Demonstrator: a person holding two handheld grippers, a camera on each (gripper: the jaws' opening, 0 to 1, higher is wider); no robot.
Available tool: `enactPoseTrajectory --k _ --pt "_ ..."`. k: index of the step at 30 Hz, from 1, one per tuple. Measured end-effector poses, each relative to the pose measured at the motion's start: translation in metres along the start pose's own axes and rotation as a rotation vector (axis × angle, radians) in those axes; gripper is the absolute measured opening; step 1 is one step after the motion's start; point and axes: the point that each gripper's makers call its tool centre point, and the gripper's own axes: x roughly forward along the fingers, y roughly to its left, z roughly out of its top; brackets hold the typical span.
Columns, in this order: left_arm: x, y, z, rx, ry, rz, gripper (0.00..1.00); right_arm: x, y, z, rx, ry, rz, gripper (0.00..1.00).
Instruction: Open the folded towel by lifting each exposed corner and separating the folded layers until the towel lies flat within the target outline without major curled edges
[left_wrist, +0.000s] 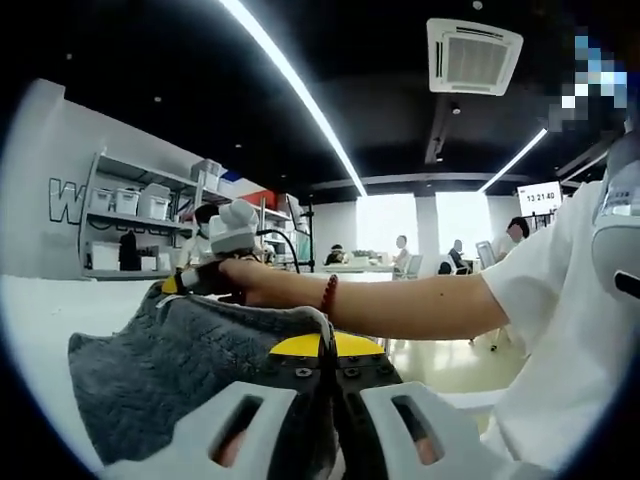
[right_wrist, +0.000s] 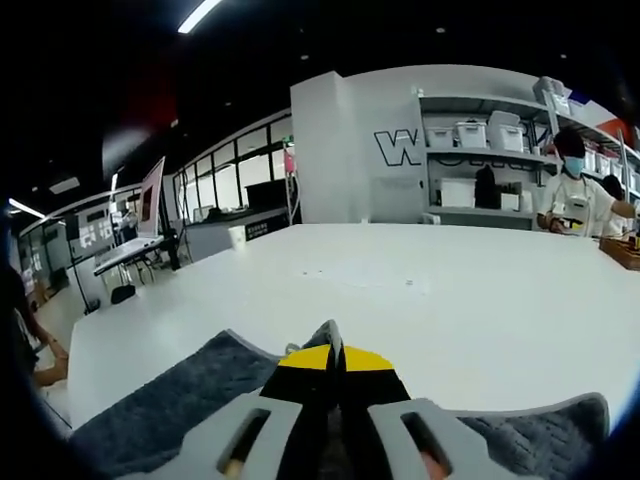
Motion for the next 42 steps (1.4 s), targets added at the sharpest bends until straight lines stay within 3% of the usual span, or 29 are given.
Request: enactPoseTrajectory --k 21,42 --pt "-0.012 0.002 0.014 -0.031 -0.028 -0.015 0.0 0.026 -0.002 0.029 -0.011 -0.026 0.027 0.0" --pt "-0.022 0.006 0.028 -0.02 -0.065 -0.012 0.0 0.025 0.014 0.045 -0.018 -0.053 0.04 0.0"
